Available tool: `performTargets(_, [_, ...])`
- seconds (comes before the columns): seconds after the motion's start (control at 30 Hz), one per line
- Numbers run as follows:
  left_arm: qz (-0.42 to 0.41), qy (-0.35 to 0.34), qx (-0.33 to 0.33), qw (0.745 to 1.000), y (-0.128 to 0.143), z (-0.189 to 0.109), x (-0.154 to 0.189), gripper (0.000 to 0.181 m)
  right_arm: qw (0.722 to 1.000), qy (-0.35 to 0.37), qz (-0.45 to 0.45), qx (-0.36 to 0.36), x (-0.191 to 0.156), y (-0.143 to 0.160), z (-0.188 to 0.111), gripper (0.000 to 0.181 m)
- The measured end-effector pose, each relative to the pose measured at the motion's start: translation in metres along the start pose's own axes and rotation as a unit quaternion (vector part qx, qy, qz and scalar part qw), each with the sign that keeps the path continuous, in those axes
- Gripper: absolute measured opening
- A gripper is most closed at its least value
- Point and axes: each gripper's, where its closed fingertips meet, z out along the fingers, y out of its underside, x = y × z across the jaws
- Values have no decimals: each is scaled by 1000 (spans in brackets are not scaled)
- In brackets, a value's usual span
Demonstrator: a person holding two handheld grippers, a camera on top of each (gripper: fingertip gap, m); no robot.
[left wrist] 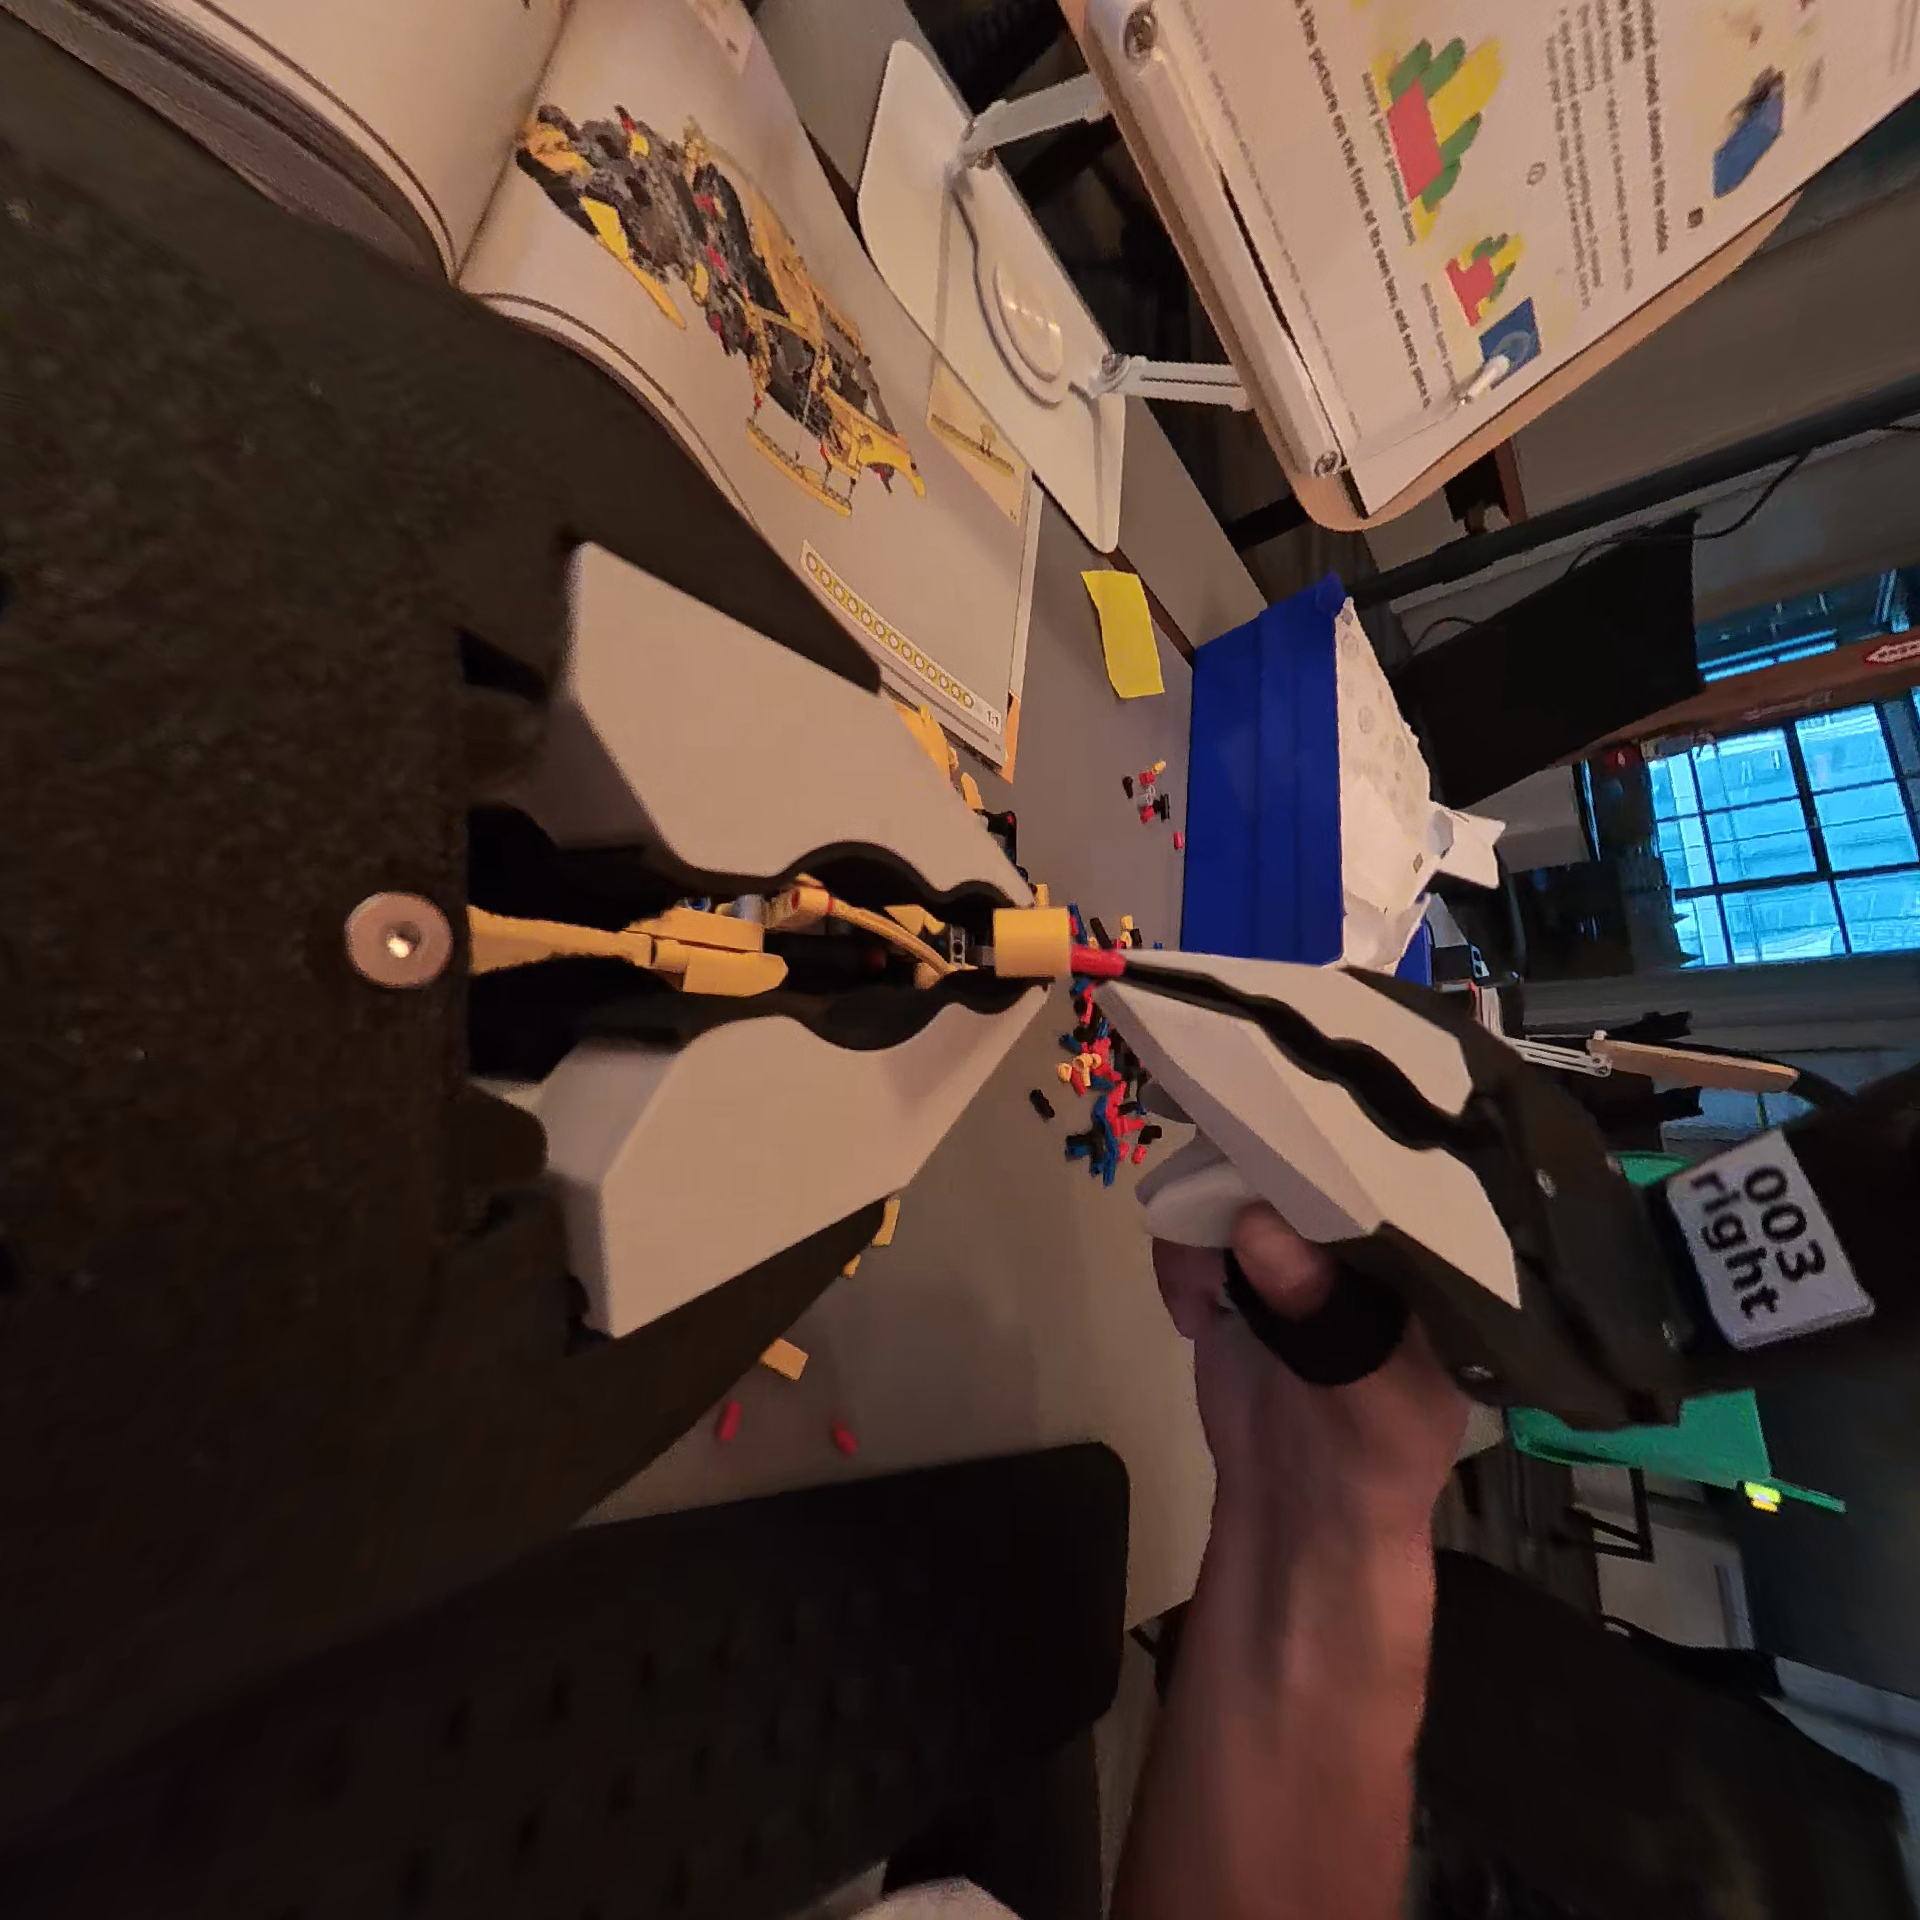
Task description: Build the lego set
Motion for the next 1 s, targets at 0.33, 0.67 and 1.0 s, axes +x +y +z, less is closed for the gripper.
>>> performTargets(0.33, [44,9,-36,998,12,7,10,7,999,2,-10,-52,1,20,0,1])
performTargets(0.67, [27,22,-31,999,11,7,13,7,998,-15,3,-61,-1,22,-3,0])
performTargets(1.0, [17,22,-44,999,16,9,13,7,922,80,-12,-378,34,152,-115,1])
